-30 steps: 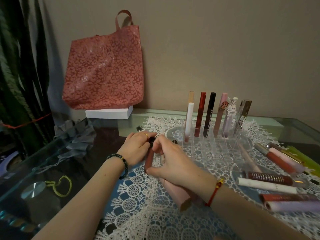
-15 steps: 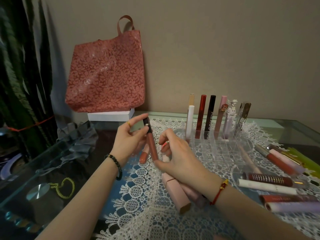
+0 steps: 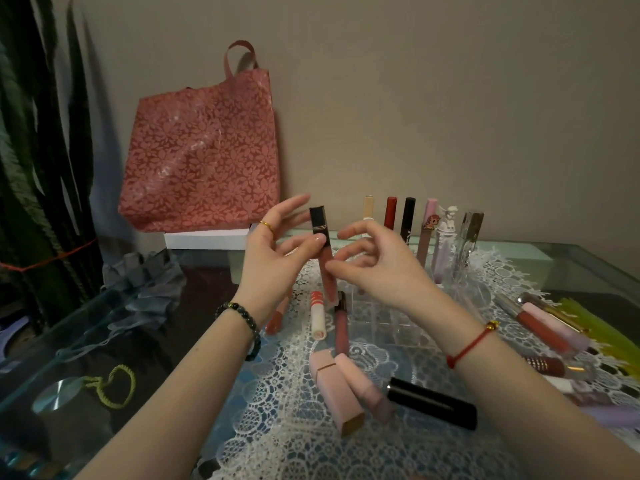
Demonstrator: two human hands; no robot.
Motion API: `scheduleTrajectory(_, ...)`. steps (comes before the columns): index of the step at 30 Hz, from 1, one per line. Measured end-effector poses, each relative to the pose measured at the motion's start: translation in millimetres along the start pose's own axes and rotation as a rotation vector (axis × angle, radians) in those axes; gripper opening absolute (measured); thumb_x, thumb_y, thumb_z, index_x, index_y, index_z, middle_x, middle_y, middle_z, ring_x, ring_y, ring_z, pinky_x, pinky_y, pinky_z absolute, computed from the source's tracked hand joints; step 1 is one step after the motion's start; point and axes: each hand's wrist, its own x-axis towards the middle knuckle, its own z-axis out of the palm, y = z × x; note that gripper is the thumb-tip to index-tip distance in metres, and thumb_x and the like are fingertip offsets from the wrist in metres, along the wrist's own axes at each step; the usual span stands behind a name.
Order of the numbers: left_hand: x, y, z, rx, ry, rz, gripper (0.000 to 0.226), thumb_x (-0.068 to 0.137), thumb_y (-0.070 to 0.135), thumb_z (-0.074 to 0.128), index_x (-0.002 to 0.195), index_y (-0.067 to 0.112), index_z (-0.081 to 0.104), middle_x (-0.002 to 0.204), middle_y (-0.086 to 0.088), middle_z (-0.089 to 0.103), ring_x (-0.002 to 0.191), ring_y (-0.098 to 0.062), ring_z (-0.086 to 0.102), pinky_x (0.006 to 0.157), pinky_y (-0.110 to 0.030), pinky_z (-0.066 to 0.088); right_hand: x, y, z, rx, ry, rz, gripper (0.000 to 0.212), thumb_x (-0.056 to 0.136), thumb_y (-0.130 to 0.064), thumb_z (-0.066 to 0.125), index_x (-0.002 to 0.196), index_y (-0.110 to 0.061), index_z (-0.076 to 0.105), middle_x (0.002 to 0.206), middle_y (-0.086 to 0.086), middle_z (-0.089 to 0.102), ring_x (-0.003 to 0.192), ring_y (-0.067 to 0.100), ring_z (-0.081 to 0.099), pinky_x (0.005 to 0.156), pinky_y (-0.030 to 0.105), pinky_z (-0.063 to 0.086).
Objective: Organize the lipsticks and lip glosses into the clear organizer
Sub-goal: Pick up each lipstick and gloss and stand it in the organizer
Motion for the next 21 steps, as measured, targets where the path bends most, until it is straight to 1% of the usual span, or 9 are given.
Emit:
scheduleTrajectory(3, 5, 2, 13, -0.024, -0.034, 0.019, 0.048, 0.075, 0.002, 0.067, 0.109, 0.034, 0.057, 0.111, -0.002, 0.061, 0.090, -0.014, 0.067, 0.077, -0.021, 0.052, 3, -4, -14, 0.008, 0.035, -0.016, 0.028, 0.072, -0.019, 0.074, 0.094, -0.025, 0.057, 0.076, -0.005, 0.066, 0.062, 0.008, 0.060, 0.056, 0.025, 0.051)
scheduleTrajectory(5, 7, 3, 23, -0.031, -0.033, 0.036, 0.049, 0.074, 0.002, 0.069, 0.108, 0.035, 0.057, 0.107, 0.001, 0.063, 0.092, -0.013, 0.066, 0.077, -0.020, 0.051, 4, -5, -22, -0.029, 0.051, -0.033, 0.028, 0.071, -0.020, 0.074, 0.096, -0.021, 0.061, 0.077, -0.002, 0.066, 0.060, 0.008, 0.058, 0.055, 0.024, 0.049)
scheduleTrajectory(8, 11, 3, 35, -0.067, -0.016, 0.039, 0.048, 0.073, 0.000, 0.070, 0.104, 0.034, 0.059, 0.098, 0.008, 0.067, 0.092, -0.010, 0.066, 0.078, -0.020, 0.052, 5, -6, -33, -0.055, 0.070, -0.054, 0.021, 0.070, -0.021, 0.073, 0.088, -0.026, 0.063, 0.077, -0.002, 0.065, 0.061, 0.007, 0.057, 0.064, 0.024, 0.050)
scheduleTrajectory(9, 12, 3, 39, -0.071, -0.018, 0.043, 0.046, 0.073, 0.000, 0.070, 0.104, 0.032, 0.059, 0.099, 0.007, 0.067, 0.095, -0.010, 0.065, 0.081, -0.022, 0.052, 6, -7, -36, -0.052, 0.077, -0.060, 0.019, 0.071, -0.019, 0.073, 0.085, -0.027, 0.063, 0.076, -0.002, 0.065, 0.060, 0.005, 0.056, 0.064, 0.022, 0.049)
scheduleTrajectory(11, 13, 2, 46, -0.070, -0.027, 0.050, 0.043, 0.074, 0.002, 0.069, 0.105, 0.029, 0.058, 0.104, 0.004, 0.066, 0.100, -0.011, 0.063, 0.085, -0.025, 0.051, 6, -7, -43, -0.050, 0.092, -0.064, 0.018, 0.072, -0.017, 0.072, 0.086, -0.025, 0.064, 0.075, -0.002, 0.063, 0.057, 0.004, 0.053, 0.062, 0.018, 0.049)
scheduleTrajectory(14, 13, -3, 51, -0.051, 0.005, 0.057, 0.038, 0.077, 0.006, 0.068, 0.104, 0.030, 0.058, 0.103, 0.003, 0.065, 0.093, -0.005, 0.063, 0.080, -0.016, 0.049, 7, -5, -54, -0.027, 0.157, -0.050, 0.020, 0.073, -0.017, 0.072, 0.089, -0.024, 0.063, 0.077, -0.003, 0.064, 0.056, 0.002, 0.055, 0.061, 0.016, 0.051)
scheduleTrajectory(16, 12, -10, 51, -0.011, 0.046, 0.046, 0.036, 0.078, 0.011, 0.068, 0.104, 0.032, 0.057, 0.102, 0.006, 0.064, 0.091, -0.002, 0.062, 0.078, -0.015, 0.048, 8, -2, -59, -0.033, 0.204, -0.046, 0.021, 0.074, -0.017, 0.073, 0.088, -0.025, 0.061, 0.078, -0.004, 0.065, 0.056, -0.001, 0.056, 0.060, 0.013, 0.050)
scheduleTrajectory(18, 10, -19, 49, 0.048, 0.067, 0.014, 0.036, 0.078, 0.015, 0.068, 0.106, 0.035, 0.056, 0.105, 0.010, 0.063, 0.095, -0.004, 0.060, 0.082, -0.021, 0.048, 9, 3, -62, -0.048, 0.235, -0.044, 0.021, 0.074, -0.016, 0.073, 0.084, -0.028, 0.058, 0.077, -0.005, 0.064, 0.052, -0.006, 0.055, 0.057, 0.009, 0.049)
scheduleTrajectory(21, 5, -33, 44, 0.149, 0.032, -0.046, 0.039, 0.077, 0.021, 0.068, 0.108, 0.039, 0.052, 0.109, 0.014, 0.060, 0.102, -0.005, 0.057, 0.090, -0.028, 0.047, 11, 15, -61, -0.082, 0.266, -0.020, 0.021, 0.074, -0.017, 0.072, 0.088, -0.025, 0.059, 0.081, -0.005, 0.064, 0.062, 0.001, 0.059, 0.061, 0.014, 0.052)
